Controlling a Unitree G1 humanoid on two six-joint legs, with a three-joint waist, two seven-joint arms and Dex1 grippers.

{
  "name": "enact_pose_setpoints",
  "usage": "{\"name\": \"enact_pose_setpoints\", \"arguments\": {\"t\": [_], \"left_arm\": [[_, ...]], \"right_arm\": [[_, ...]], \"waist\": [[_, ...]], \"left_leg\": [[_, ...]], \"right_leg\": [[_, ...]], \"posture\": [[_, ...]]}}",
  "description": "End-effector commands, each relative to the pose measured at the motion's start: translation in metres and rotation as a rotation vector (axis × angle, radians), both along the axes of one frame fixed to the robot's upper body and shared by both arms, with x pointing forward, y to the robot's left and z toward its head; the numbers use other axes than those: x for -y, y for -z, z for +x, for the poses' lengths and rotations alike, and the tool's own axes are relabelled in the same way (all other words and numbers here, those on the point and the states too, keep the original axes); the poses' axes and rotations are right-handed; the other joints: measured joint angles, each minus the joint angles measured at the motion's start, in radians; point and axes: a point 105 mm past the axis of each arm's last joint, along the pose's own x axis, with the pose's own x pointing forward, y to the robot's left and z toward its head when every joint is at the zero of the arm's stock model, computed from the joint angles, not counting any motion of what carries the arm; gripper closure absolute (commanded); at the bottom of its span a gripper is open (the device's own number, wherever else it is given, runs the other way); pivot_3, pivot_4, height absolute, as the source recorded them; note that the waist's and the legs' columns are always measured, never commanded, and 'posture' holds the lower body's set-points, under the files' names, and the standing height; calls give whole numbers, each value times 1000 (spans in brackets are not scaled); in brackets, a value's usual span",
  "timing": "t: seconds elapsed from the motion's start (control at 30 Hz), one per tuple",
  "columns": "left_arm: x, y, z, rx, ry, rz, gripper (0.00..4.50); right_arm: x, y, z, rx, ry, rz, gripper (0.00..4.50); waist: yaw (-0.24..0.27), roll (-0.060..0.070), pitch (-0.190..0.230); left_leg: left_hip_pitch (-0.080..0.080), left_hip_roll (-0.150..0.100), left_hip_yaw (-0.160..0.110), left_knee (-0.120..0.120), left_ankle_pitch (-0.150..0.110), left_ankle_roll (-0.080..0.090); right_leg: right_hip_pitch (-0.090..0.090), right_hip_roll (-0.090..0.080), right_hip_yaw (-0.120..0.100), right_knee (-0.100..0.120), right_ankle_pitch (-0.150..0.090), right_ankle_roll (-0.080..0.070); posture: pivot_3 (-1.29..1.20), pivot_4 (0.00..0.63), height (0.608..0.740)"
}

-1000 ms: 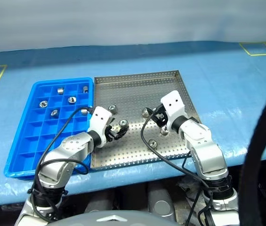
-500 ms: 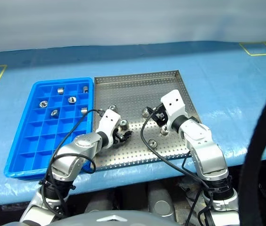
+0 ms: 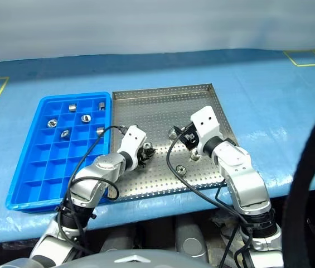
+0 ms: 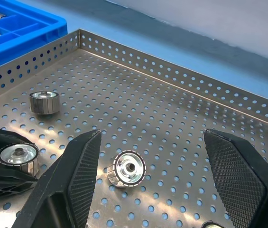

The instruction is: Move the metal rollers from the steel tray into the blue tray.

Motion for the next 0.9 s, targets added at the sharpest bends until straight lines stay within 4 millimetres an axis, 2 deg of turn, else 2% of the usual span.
{"name": "enact_pose_setpoints", "arguments": {"t": [0.03,0.17,0.3,0.43,0.5,0.6,0.73,0.9], "left_arm": [[4,0,-2,-7,13,-23,2621],[4,-5,-1,19,7,-34,2663],[-2,-21,3,100,-7,-45,2663],[-18,-59,2,238,-37,-116,2663],[-40,-75,1,296,-115,-114,2663],[-80,-88,-6,348,-255,-66,2663],[-129,-93,-24,363,-436,49,2663],[-186,-101,-53,380,-683,193,2663]], "right_arm": [[1,-16,-2,67,4,13,883],[-1,-17,-2,69,0,18,883],[-4,-16,-2,67,-11,24,883],[-8,-15,-3,61,-33,33,883],[-12,-14,-4,58,-53,38,883],[-19,-13,-4,51,-81,46,883],[-29,-12,-3,40,-125,53,883],[-47,-7,-4,11,-210,65,883]], "waist": [[0,0,0],[0,0,0],[0,0,0],[-1,0,0],[-1,0,0],[0,0,0],[11,0,0],[51,-2,1]], "left_leg": [[0,0,0,0,0,0],[0,0,0,0,0,0],[0,0,0,0,0,0],[0,0,0,0,0,0],[0,1,0,0,0,0],[0,1,0,0,0,0],[0,1,0,0,0,0],[0,1,-1,0,0,0]], "right_leg": [[0,0,0,0,0,0],[0,0,0,0,0,0],[0,0,0,0,0,0],[-1,0,0,0,0,0],[-1,0,0,0,0,0],[-1,0,0,0,0,0],[-1,0,0,0,0,0],[-1,0,-1,0,0,0]], "posture": [[-223,150,740],[-218,150,740],[-213,150,740],[-206,150,740],[-182,150,740],[-140,150,740],[-82,150,740],[-11,150,740]]}}
